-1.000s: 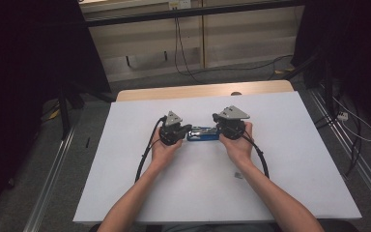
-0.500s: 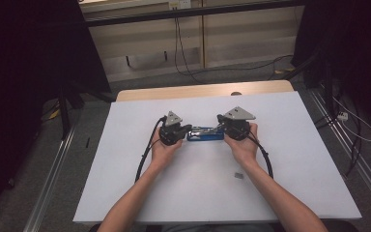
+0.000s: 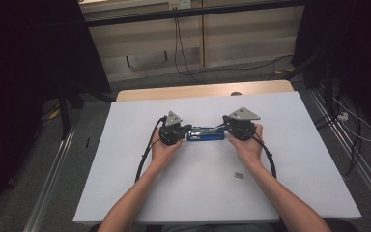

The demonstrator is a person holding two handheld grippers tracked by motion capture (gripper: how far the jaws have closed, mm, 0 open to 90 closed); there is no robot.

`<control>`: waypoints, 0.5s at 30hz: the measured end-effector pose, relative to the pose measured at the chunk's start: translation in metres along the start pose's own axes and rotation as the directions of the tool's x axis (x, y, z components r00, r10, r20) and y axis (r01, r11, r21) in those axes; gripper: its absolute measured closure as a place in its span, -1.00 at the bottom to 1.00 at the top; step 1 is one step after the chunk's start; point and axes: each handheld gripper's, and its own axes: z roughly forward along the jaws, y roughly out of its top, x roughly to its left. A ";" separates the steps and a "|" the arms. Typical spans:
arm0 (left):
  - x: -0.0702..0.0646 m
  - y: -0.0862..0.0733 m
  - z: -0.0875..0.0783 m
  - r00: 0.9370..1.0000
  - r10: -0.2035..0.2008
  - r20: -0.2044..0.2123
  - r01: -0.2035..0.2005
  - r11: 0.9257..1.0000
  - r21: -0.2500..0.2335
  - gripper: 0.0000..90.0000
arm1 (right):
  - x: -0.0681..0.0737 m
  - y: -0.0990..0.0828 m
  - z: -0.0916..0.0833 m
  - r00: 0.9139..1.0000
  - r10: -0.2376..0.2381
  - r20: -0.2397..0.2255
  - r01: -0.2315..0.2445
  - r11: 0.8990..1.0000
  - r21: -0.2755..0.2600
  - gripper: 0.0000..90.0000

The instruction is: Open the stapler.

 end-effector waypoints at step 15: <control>0.000 0.000 0.000 1.000 -0.005 0.003 0.005 1.000 -0.003 1.00 | -0.018 -0.006 -0.014 1.000 0.018 -0.002 -0.018 1.000 0.005 1.00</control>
